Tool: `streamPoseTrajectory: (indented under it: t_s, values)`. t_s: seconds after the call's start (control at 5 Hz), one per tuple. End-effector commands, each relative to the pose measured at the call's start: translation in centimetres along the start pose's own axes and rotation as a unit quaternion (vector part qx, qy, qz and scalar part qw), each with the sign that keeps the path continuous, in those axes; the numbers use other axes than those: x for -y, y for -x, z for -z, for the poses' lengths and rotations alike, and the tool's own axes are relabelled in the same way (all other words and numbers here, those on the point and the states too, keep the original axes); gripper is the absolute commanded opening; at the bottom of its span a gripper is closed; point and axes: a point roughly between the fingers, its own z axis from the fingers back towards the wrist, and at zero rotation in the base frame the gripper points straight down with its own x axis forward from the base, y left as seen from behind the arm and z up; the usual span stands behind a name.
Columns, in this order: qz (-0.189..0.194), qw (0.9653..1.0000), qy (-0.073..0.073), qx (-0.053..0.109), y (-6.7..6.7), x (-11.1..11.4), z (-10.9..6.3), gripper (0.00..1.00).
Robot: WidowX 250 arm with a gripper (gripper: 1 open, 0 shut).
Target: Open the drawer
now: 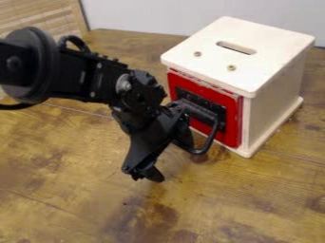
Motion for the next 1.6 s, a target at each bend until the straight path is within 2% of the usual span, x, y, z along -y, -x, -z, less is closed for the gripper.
streamPoseTrajectory:
  t_s: [0.0, 1.4]
  values:
    - [-0.023, 0.9995, 0.005, 0.021, -2.2, -0.2, -1.5, 1.0]
    - [-0.05, 0.9977, -0.011, 0.043, -3.9, -0.8, -1.6, 1.0]
